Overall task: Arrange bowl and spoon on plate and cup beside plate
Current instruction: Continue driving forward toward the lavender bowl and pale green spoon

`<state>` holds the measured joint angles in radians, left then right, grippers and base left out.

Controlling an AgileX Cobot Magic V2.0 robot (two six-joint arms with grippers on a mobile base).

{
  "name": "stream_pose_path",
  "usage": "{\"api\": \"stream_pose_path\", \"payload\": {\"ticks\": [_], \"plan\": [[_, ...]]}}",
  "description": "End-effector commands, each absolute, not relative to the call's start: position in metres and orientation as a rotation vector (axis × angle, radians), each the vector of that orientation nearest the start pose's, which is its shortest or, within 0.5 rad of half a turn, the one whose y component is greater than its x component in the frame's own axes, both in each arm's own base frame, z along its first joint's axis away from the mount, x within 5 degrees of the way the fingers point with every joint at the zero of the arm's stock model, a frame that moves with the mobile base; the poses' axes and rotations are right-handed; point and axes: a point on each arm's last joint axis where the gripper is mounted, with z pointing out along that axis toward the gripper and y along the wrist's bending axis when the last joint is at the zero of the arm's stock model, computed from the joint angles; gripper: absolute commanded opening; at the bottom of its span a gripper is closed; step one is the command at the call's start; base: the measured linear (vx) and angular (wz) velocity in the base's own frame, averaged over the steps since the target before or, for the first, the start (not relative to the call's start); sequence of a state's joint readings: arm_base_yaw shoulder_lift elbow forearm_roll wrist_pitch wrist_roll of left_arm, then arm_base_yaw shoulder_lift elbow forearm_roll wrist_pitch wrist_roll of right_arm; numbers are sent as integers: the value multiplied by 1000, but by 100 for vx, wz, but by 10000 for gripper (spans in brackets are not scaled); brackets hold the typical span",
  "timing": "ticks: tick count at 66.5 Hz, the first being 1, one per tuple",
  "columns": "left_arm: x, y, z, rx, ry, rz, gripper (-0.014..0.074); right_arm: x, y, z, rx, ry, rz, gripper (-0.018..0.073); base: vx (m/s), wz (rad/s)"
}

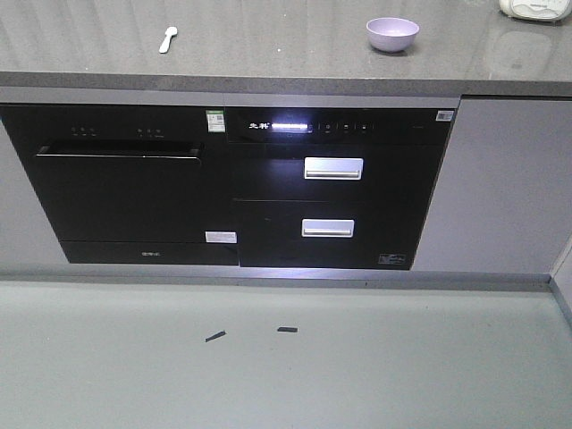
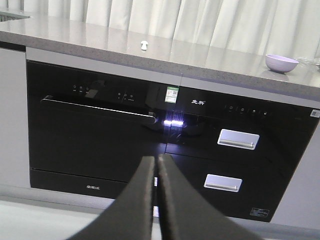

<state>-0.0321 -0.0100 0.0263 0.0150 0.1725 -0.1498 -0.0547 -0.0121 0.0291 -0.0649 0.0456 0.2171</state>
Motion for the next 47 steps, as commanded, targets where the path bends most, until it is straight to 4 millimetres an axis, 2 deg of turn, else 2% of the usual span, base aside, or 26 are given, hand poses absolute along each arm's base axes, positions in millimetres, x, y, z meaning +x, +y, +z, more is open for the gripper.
{"api": "stream_pose_path", "payload": {"ticks": [1, 47], "plan": [[57, -2, 188, -92, 1611, -136, -7, 56, -3, 204, 144, 1466, 63, -4, 5, 0], [57, -2, 188, -92, 1611, -136, -7, 56, -3, 204, 144, 1467, 63, -4, 6, 0]]}}
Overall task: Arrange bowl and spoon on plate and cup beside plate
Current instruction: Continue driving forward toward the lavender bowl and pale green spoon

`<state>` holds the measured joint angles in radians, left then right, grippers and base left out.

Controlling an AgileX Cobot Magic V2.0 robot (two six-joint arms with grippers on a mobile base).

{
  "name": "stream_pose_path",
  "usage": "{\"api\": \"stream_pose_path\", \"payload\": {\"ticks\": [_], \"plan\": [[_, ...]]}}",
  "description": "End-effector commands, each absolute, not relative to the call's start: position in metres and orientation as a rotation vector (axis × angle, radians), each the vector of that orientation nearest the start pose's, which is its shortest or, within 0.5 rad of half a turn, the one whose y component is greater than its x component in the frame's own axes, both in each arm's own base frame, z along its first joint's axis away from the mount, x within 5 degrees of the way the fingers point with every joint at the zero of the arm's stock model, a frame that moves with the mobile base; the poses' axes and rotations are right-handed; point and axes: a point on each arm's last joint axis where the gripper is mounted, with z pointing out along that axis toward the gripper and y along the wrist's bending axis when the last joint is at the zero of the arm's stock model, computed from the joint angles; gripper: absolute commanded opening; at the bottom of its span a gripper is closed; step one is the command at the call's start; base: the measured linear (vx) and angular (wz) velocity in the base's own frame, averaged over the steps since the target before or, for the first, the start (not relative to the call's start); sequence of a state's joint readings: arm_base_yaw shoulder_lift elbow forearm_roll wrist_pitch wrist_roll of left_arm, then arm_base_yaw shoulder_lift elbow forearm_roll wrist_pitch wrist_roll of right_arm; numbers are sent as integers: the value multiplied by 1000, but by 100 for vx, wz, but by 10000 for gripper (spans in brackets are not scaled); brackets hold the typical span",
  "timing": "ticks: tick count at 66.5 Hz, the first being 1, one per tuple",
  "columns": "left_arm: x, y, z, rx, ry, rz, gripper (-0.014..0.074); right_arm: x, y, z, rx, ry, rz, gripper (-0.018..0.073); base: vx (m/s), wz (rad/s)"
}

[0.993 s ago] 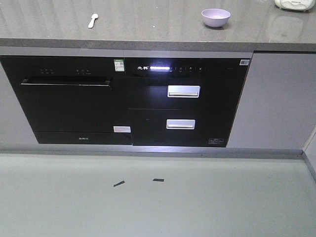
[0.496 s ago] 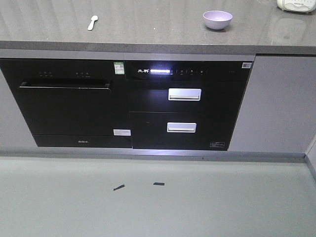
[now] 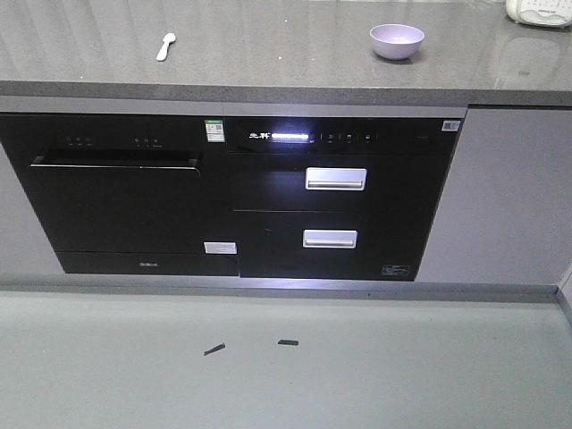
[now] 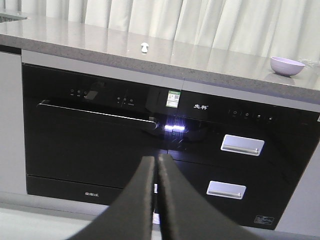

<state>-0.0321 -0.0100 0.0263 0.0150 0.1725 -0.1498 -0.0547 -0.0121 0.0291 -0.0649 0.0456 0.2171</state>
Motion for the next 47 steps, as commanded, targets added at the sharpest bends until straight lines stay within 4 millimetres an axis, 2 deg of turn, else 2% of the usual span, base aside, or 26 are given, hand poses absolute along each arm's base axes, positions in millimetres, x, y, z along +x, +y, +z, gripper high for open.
{"api": "stream_pose_path", "payload": {"ticks": [1, 47], "plan": [[57, -2, 188, -92, 1611, -136, -7, 56, -3, 204, 144, 1467, 63, -4, 7, 0], [57, -2, 188, -92, 1611, -136, -7, 56, -3, 204, 144, 1467, 63, -4, 7, 0]]}}
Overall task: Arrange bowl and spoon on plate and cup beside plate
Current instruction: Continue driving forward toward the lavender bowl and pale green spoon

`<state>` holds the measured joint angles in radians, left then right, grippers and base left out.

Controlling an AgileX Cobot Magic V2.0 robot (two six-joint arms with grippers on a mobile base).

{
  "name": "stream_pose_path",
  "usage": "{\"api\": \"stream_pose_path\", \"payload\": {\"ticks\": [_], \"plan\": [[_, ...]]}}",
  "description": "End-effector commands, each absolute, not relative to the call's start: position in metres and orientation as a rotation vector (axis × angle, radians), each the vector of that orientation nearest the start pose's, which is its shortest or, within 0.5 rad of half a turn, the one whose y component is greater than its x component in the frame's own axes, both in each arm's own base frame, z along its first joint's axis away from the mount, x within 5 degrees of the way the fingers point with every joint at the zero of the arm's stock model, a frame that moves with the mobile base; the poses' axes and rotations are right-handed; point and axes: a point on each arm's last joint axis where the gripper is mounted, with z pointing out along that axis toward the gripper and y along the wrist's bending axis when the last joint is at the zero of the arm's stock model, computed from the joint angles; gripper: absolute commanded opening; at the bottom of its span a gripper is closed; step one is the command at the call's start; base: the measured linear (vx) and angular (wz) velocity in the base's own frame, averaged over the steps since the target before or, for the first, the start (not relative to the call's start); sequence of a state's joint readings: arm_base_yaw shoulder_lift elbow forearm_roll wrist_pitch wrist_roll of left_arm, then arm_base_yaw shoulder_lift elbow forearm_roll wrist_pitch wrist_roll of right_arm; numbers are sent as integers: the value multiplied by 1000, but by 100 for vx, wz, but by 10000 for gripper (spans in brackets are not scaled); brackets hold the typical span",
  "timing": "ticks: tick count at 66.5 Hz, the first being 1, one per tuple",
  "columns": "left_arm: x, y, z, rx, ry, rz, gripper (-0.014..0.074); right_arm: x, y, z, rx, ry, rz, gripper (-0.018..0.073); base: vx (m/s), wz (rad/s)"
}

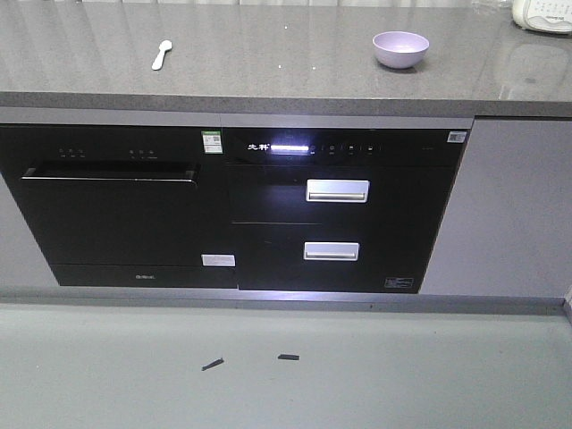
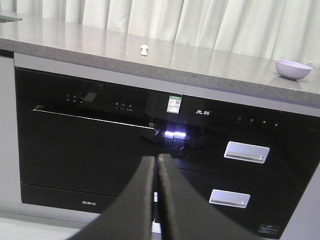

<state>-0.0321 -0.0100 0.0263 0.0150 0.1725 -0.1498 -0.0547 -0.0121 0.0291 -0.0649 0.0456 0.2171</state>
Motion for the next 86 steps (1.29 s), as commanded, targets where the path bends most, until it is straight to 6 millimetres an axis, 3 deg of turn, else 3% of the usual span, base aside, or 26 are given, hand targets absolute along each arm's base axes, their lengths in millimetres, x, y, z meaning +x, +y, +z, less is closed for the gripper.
{"api": "stream_pose_path", "payload": {"ticks": [1, 86], "plan": [[57, -2, 188, -92, 1611, -136, -7, 56, -3, 204, 144, 1467, 63, -4, 7, 0], [57, -2, 188, -92, 1611, -136, -7, 56, -3, 204, 144, 1466, 63, -4, 6, 0]]}}
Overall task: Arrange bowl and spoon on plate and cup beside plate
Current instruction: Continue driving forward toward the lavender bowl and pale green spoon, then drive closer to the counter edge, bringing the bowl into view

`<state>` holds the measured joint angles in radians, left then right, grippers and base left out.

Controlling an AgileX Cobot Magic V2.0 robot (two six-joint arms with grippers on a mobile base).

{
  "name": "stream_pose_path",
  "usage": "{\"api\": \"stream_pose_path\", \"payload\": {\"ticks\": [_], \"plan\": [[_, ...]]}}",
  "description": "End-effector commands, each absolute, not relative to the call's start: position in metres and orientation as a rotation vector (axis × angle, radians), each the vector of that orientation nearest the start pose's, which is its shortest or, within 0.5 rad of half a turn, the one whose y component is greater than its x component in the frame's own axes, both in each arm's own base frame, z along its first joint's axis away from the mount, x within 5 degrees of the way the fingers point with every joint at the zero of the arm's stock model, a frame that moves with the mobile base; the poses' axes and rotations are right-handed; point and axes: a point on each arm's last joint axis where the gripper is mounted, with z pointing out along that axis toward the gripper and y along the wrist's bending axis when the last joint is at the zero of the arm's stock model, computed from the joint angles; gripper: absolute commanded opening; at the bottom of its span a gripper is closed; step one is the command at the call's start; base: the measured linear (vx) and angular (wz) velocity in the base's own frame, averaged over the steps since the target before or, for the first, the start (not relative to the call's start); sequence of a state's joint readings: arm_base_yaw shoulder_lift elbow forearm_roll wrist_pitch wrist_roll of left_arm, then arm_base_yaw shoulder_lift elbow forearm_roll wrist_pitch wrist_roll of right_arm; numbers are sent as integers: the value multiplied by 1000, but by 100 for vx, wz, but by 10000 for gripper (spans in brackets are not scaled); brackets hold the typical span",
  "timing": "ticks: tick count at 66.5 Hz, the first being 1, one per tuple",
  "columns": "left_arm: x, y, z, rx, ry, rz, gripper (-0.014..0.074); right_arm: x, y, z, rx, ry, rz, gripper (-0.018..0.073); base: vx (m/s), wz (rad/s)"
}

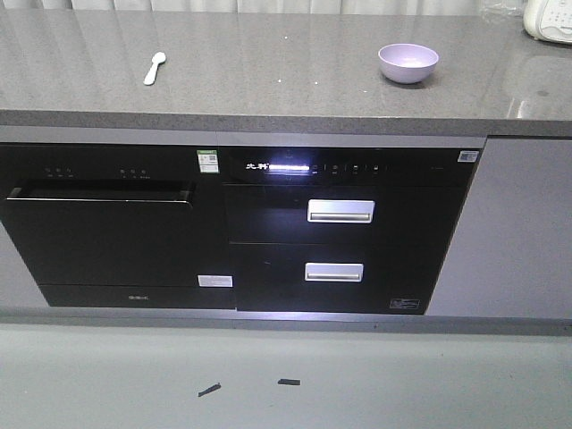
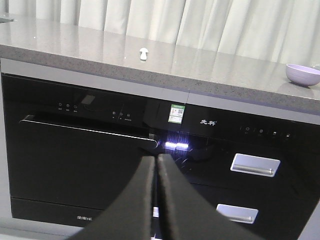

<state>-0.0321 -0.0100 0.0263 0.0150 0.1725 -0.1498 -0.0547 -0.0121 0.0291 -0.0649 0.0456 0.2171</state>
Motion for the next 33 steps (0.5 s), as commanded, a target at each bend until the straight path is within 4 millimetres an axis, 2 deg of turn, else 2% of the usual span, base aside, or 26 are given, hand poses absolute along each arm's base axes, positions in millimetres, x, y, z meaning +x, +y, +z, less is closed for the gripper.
{"api": "stream_pose_path", "payload": {"ticks": [1, 33], "plan": [[57, -2, 188, -92, 1611, -136, -7, 56, -3, 204, 144, 1466, 63, -4, 6, 1], [57, -2, 188, -92, 1611, -136, -7, 56, -3, 204, 144, 1468, 63, -4, 7, 1]]}}
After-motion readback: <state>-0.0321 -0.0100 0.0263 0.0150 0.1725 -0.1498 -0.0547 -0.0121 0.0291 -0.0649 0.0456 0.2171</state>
